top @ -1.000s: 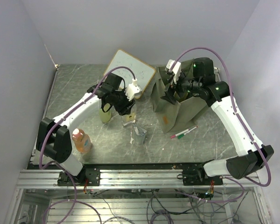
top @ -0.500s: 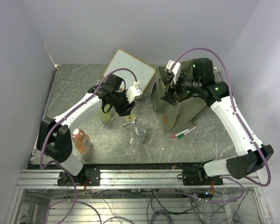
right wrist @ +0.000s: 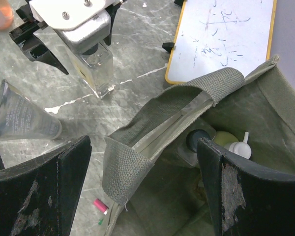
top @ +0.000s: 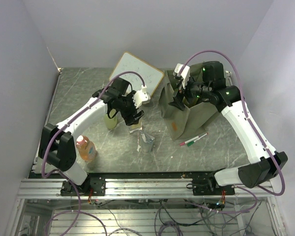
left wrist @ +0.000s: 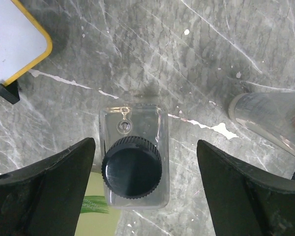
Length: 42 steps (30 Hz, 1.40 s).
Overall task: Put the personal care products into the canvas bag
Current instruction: Place the care product at the center of the board, then pick up the care product from the center of the board.
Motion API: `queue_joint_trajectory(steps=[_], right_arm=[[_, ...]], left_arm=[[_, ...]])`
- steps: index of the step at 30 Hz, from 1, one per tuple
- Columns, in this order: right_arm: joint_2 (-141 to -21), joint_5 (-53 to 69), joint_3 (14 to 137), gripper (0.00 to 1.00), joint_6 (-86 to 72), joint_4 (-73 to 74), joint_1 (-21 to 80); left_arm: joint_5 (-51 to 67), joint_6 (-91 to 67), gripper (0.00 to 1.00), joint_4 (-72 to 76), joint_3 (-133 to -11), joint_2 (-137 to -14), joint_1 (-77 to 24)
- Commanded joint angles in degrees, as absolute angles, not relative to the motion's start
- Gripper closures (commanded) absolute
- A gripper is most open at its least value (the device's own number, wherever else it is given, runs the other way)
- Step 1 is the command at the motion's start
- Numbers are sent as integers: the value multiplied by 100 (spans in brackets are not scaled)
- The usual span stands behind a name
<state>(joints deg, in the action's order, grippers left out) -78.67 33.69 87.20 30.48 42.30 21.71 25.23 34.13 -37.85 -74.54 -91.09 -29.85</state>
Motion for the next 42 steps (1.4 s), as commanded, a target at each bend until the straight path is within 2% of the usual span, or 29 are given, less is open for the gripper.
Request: queue_joint_trajectory(steps=[1, 8, 14, 17, 21, 23, 42], right_arm=[[-7885, 3443, 8877, 12, 3124, 4194, 2162], [-8086, 3783, 9385, 12, 3120, 4285, 2211], [-8472, 4161, 9960, 12, 3074, 4359, 2461], [-8868, 4190, 10333, 12, 3185, 4555, 2734], [-9376, 3964, 10655, 12, 3449, 4694, 3218], [-9658, 3855, 10802, 12, 3604, 4832, 3443], [-11502, 3333, 11159, 12, 4635, 5354, 4195]], left_arm=[[2711, 3447, 5, -4001, -7917, -8950, -3008], [2788, 3145, 2, -3939, -8217, -8370, -2780], [2472, 2250, 0, -3361, -8279, -7734, -1989], [1770, 1736, 1, -2959, -8208, -7402, -1680], [139, 939, 4, -2790, -8281, -7258, -1370], [-196, 780, 4, -2893, -8433, -7263, -1146], [-884, 1344, 4, -2620, -7629, -6197, -836]])
